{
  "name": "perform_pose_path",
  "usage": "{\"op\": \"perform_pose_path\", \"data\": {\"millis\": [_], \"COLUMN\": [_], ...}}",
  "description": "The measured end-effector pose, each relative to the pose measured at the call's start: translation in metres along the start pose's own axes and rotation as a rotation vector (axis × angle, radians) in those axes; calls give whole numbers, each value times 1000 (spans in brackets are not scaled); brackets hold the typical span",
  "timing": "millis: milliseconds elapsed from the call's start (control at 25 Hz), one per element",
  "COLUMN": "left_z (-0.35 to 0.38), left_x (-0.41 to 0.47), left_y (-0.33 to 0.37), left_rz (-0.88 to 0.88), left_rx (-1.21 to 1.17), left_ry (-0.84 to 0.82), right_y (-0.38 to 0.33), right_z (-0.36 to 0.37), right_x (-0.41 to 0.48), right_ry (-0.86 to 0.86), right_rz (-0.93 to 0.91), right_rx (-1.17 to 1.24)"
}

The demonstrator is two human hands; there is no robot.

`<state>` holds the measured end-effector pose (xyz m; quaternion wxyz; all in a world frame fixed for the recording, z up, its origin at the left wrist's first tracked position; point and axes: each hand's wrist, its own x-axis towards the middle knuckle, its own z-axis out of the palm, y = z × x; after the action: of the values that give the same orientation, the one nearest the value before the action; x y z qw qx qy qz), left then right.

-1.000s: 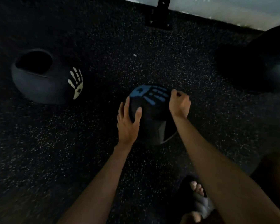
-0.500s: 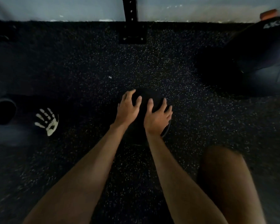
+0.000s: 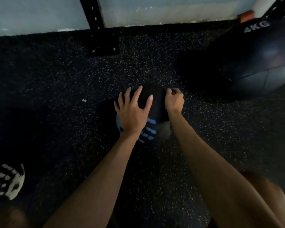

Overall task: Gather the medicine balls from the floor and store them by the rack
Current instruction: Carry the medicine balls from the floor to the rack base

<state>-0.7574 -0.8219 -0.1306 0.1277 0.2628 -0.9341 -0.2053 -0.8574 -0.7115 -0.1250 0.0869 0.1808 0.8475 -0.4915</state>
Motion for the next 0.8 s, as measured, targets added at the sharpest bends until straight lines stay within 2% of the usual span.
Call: {"op": "perform_pose_path", "data": {"millis": [80, 240, 320, 400, 480, 600, 800], "left_z": [5, 17, 26, 35, 42, 56, 76], "left_x": [48, 114, 143, 167, 180, 168, 117], "left_y": [9, 36, 49, 55, 59, 48, 56], "left_rz": [26, 42, 37, 45, 96, 209, 155], "left_rx": [-30, -53, -95, -264, -398, -380, -395], "left_ry": [-56, -242, -288, -306, -286, -172, -71], "right_y": [6, 23, 13, 2, -12, -28, -32], "right_z": [10, 31, 34, 31, 24, 4, -27], "right_x": [-23, -90, -78, -46, -3, 73, 154], "right_ry": [47, 86, 86, 114, 135, 124, 264], "right_rz": [-132, -292, -249, -162, -144, -33, 3], "right_rx": [-15, -295, -336, -331, -319, -216, -71]}}
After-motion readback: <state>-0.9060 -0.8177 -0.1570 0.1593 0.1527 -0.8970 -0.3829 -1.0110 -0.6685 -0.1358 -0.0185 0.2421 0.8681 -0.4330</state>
